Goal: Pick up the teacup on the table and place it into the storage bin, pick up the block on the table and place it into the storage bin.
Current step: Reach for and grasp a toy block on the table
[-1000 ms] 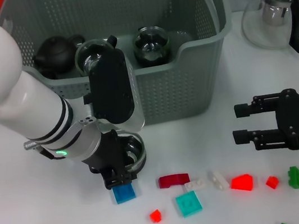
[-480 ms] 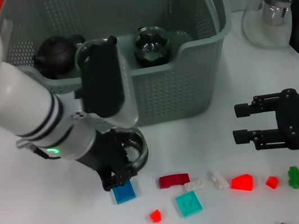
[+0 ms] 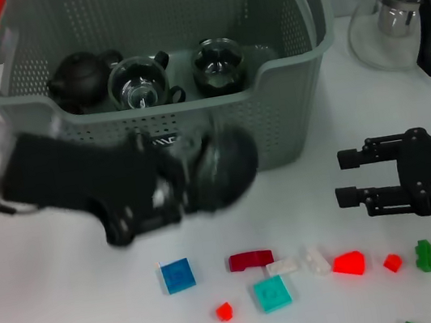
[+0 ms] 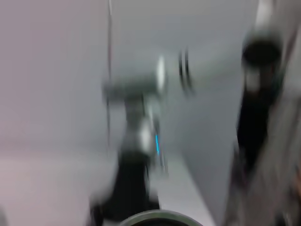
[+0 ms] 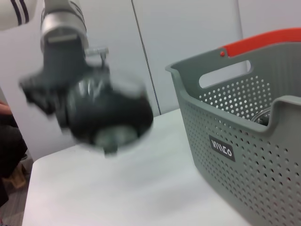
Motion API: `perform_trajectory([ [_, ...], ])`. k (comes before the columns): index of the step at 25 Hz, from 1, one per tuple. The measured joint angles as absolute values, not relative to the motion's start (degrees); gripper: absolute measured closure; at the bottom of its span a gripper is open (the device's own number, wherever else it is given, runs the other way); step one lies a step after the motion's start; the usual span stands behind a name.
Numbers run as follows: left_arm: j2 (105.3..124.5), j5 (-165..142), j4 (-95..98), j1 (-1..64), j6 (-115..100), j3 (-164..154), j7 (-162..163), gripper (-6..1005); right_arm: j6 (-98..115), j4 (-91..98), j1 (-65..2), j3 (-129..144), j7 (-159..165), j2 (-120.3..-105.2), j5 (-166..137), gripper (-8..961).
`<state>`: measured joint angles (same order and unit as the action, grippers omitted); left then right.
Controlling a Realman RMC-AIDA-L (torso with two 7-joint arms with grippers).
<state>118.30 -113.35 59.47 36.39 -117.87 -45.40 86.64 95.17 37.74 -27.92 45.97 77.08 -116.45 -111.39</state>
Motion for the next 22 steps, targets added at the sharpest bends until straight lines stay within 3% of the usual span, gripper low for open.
perform_trajectory([
  [3,117.12,-101.7,54.0,35.7,-117.7,-41.3,85.2,944,95.3,37.7,-27.9,46.0,77.1,-116.45,-111.4,301],
  [9,118.56,-85.5,51.4,35.9,-113.9,-31.0,93.8,939,95.3,37.7,-28.0,46.0,76.9,-116.45,-111.3,301],
  [11,117.63,-84.4,53.5,36.7,-108.3,-31.6,99.9,937,95.3,37.7,-28.0,46.0,76.8,-116.45,-111.3,301],
  [16,114.98,-98.5,64.1,40.8,-98.0,-38.1,110.8,933,95.4,37.7,-27.7,46.0,76.6,-116.46,-111.5,301],
  [22,115.58,-119.3,73.3,45.6,-92.8,-48.7,113.5,928,95.3,37.7,-27.5,46.0,76.6,-116.47,-111.5,301],
])
